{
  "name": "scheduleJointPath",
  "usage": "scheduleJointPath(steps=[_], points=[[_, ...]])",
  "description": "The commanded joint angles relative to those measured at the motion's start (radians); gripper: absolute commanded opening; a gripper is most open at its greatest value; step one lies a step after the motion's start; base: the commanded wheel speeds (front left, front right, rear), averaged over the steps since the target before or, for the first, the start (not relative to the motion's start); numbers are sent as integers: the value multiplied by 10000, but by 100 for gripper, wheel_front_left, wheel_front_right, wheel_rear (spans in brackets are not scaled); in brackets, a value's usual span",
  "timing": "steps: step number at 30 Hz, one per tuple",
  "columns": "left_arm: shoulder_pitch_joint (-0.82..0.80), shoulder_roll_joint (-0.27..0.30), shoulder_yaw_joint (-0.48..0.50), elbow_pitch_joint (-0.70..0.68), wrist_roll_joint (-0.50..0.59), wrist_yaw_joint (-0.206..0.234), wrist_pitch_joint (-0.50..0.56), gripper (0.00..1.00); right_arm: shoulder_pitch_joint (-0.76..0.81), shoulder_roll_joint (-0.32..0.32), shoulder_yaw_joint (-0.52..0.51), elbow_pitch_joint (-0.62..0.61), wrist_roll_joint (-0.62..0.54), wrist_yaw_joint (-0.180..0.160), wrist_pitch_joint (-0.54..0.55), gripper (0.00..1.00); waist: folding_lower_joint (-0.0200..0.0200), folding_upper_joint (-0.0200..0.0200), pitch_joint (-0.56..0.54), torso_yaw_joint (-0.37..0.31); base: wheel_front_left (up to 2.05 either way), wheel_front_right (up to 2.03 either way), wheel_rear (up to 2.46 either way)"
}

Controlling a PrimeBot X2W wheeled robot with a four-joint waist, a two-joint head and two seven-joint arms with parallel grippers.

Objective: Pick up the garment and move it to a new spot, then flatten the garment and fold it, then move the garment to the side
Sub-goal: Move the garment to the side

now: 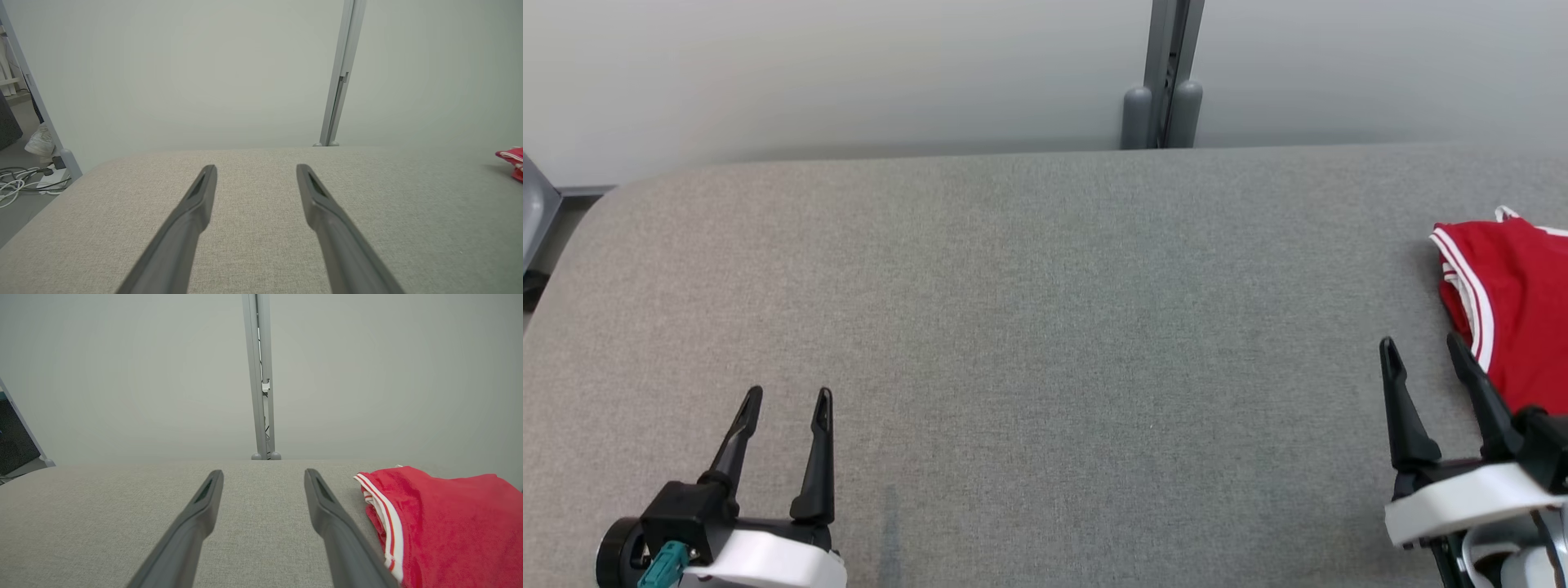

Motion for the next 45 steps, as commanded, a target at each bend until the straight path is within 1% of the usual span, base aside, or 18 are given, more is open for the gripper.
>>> scheduleJointPath(steps=[1,8,15,31,45], points=[[182,50,-11,44,-67,34,-26,100,399,33,-53,-250,2,-2,127,100,0,-1,-297,-48,0,0,0],[755,153,-53,-43,-107,152,157,100,1429,187,-153,-898,14,-1,513,100,0,-1,-951,-231,0,0,0],[1084,260,-67,-176,-161,241,322,100,2019,279,-256,-1396,5,-1,730,100,0,-1,-1217,-306,0,0,0],[1271,399,3,-360,-268,383,357,100,2431,365,-346,-2069,-110,-1,958,100,0,-1,-1328,-285,0,0,0],[1263,473,-23,-397,-355,474,358,100,2529,382,-405,-2142,-28,-1,978,100,0,-1,-1312,-264,0,0,0]])
